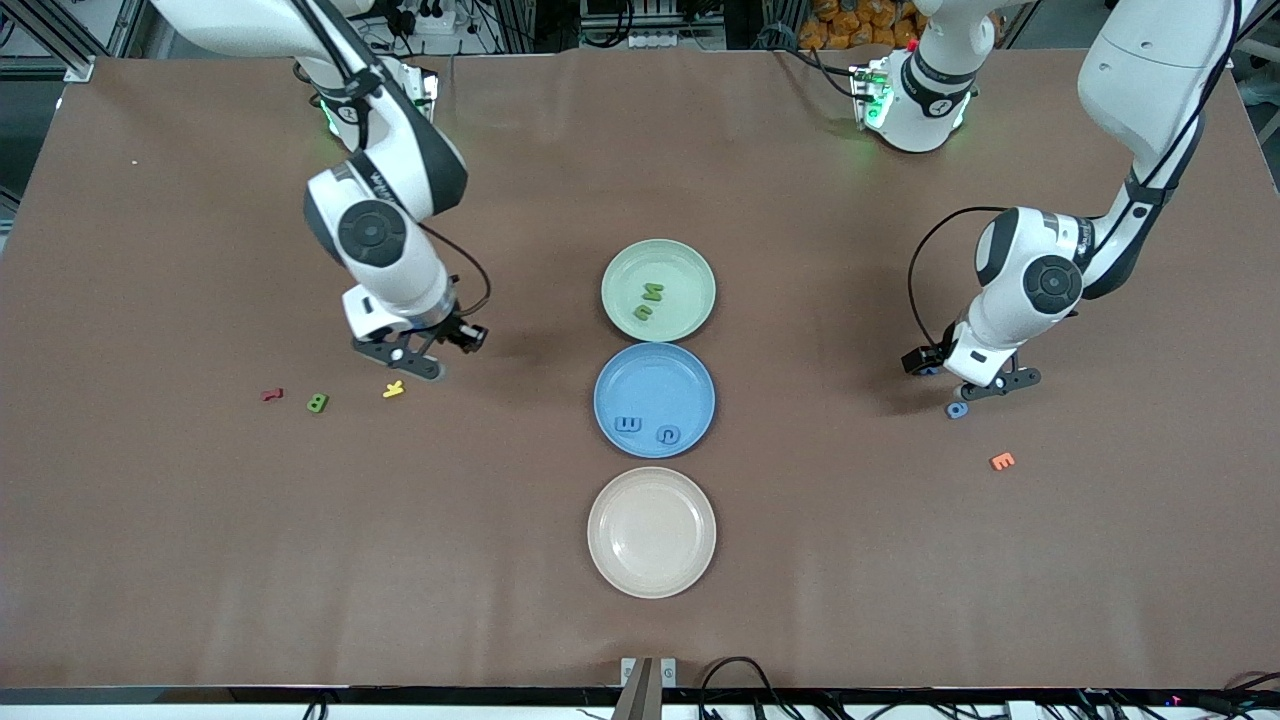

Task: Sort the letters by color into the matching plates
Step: 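Grasp the blue X with the left gripper while the right gripper reaches green B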

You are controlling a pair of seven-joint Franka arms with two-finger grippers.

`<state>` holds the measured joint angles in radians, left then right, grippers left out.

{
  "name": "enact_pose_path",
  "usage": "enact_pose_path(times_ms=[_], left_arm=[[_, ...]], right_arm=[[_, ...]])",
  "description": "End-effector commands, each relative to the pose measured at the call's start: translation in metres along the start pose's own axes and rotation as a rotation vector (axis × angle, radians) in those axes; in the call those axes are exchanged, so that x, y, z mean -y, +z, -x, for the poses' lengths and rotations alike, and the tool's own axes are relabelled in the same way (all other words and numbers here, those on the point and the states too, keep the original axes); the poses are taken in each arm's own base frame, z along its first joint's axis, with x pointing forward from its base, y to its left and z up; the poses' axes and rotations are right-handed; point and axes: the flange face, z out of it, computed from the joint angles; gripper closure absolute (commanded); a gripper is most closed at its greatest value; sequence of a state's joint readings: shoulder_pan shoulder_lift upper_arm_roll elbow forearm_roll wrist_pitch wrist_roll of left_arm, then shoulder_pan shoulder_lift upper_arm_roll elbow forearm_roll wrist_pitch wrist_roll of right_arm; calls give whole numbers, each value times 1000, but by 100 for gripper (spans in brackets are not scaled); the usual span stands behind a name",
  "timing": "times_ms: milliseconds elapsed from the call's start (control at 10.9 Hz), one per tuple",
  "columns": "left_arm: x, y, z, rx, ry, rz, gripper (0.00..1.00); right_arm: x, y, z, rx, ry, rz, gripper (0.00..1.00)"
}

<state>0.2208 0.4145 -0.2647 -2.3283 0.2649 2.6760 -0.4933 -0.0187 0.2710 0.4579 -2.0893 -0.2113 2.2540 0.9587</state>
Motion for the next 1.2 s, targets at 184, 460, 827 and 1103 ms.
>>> enact_pose_path(times_ms=[184,460,827,1103], left_arm=[[-2,-5,6,-3,-14,-9,100],[-9,-8,3,-13,-31,-4,100],[-16,-17,-4,-35,-47,7,100],[-26,-36,-16,-77,-86,26,100]], right_arm=[[-95,9,-75,14,35,2,55],[-142,21,-112,-13,109,-32,51],[-178,65,-134,5,61,-16,52],[-182,95,-138,17,65,-24,52]])
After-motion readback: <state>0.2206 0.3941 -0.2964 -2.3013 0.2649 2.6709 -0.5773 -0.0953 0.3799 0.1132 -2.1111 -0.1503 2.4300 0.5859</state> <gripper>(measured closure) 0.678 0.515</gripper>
